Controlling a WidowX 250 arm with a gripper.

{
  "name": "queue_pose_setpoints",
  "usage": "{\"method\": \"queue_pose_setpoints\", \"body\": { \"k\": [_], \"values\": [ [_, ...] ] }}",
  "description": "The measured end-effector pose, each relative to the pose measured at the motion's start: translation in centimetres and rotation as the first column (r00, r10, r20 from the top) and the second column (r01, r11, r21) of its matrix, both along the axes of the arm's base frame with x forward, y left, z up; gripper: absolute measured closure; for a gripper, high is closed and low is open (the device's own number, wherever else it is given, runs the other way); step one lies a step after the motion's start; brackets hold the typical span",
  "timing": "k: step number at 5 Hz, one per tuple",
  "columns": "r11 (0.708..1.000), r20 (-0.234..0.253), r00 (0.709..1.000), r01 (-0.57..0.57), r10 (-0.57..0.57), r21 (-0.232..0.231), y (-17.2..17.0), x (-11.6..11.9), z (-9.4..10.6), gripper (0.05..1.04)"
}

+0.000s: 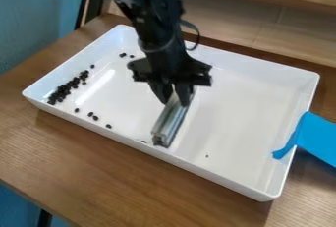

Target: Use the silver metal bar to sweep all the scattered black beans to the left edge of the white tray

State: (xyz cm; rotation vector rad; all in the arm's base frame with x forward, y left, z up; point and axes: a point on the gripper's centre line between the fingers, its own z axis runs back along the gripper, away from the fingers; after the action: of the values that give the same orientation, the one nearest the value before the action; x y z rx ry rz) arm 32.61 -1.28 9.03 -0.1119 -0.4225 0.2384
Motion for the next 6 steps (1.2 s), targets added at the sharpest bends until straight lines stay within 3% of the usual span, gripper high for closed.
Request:
{"method": "queue_pose_setpoints", "body": {
  "k": [2,3,6],
  "values": [
    [1.000,-0.027,0.999,-0.029,0.029,0.001,-0.6,1.4,-0.1,0.755],
    [0.999,0.001,1.000,-0.004,0.004,0.042,-0.9,1.5,-1.1,0.755],
    [0.995,0.043,0.999,0.011,-0.016,0.099,1.0,0.8,-3.4,0.755]
  ]
}}
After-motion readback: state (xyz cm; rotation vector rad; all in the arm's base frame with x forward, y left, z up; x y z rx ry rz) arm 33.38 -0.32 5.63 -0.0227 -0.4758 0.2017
